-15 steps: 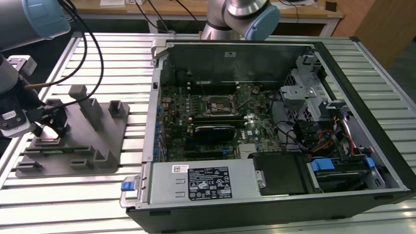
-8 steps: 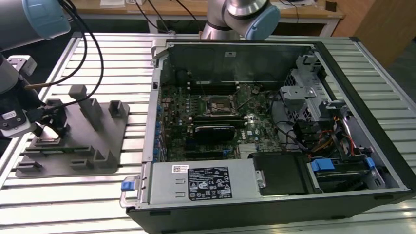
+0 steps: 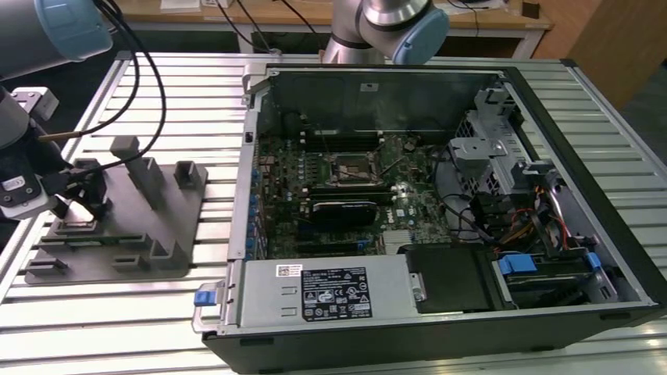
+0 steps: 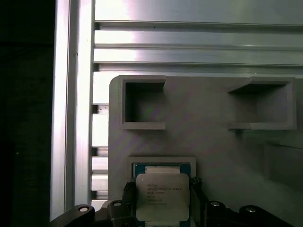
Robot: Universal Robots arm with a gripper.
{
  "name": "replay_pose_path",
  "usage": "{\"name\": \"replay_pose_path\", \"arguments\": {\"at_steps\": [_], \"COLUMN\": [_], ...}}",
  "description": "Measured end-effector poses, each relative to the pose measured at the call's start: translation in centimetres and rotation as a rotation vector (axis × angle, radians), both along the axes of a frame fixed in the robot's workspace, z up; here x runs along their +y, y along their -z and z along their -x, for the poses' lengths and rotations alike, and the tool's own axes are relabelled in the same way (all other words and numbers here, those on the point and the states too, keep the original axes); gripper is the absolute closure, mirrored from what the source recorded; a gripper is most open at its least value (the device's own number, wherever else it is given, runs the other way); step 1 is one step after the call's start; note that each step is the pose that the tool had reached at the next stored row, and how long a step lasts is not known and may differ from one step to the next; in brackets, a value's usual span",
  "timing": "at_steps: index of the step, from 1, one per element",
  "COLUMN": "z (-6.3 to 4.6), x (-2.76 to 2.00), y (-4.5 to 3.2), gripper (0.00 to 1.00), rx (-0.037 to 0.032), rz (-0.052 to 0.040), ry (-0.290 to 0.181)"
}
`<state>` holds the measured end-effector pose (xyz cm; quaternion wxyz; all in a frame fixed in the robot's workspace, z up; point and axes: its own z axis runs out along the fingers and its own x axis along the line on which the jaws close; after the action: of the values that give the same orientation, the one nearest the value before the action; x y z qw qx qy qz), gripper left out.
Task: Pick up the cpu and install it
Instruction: 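Pick up the cpu and move it towards the insertion slot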
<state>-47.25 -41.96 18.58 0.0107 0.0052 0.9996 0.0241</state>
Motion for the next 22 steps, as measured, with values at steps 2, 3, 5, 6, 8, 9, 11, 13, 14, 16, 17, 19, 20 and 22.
{"name": "replay_pose_path", "arguments": {"at_steps": [2, 3, 5, 6, 8, 9, 11, 13, 14, 16, 17, 19, 20, 22], "z": [0.0, 0.0, 0.0, 0.0, 0.0, 0.0, 0.0, 0.0, 0.0, 0.0, 0.0, 0.0, 0.0, 0.0], "x": [0.00, 0.00, 0.00, 0.00, 0.00, 0.00, 0.00, 0.00, 0.00, 0.00, 0.00, 0.00, 0.00, 0.00], "y": [-0.28, -0.44, -0.72, -0.86, -1.17, -1.35, -1.72, -2.06, -2.22, -2.47, -2.61, -2.90, -3.07, -3.42], "gripper": [0.46, 0.46, 0.46, 0.46, 0.46, 0.46, 0.46, 0.46, 0.46, 0.46, 0.46, 0.46, 0.46, 0.46], "rx": [0.0000, 0.0001, 0.0000, 0.0001, 0.0000, 0.0001, 0.0001, 0.0001, 0.0001, 0.0000, 0.0001, 0.0000, 0.0001, 0.0000], "rz": [0.0000, 0.0000, 0.0000, 0.0001, -0.0001, 0.0000, 0.0000, 0.0000, 0.0000, 0.0000, 0.0000, 0.0000, 0.0000, -0.0001], "ry": [0.000, 0.000, 0.000, 0.000, 0.000, 0.000, 0.000, 0.000, 0.000, 0.000, 0.000, 0.000, 0.000, 0.000]}}
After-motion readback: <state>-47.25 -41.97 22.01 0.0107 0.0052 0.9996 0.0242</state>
